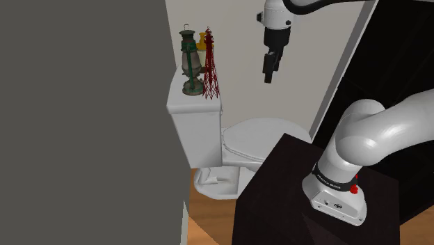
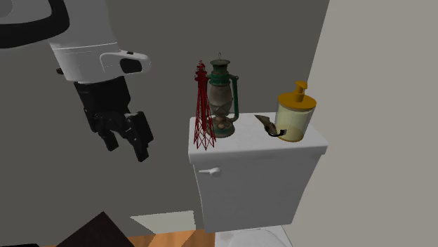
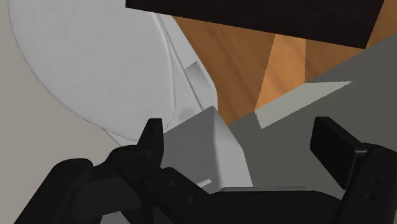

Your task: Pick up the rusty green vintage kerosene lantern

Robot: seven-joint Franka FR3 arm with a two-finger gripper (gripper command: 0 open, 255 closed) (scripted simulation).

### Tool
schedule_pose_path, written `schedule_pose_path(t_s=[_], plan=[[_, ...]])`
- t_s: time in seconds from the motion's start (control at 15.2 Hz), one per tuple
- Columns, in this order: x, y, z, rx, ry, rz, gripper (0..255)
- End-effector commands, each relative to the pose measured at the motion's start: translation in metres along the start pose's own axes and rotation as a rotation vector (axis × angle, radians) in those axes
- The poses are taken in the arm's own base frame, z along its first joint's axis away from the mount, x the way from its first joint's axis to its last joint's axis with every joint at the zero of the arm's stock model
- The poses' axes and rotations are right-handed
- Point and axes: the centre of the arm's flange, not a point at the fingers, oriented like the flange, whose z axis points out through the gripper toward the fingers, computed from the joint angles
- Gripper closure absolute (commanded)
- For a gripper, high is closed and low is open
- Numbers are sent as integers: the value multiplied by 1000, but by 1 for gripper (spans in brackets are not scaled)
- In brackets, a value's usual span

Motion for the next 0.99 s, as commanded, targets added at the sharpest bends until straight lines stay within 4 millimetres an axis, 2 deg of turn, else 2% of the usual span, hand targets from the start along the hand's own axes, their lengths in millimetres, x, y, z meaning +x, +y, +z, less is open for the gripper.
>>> schedule_pose_path(t_s=[0.0, 0.92], plan=[[0, 0, 0, 0, 0, 0, 0], [159, 14, -51, 9, 114, 61, 0]])
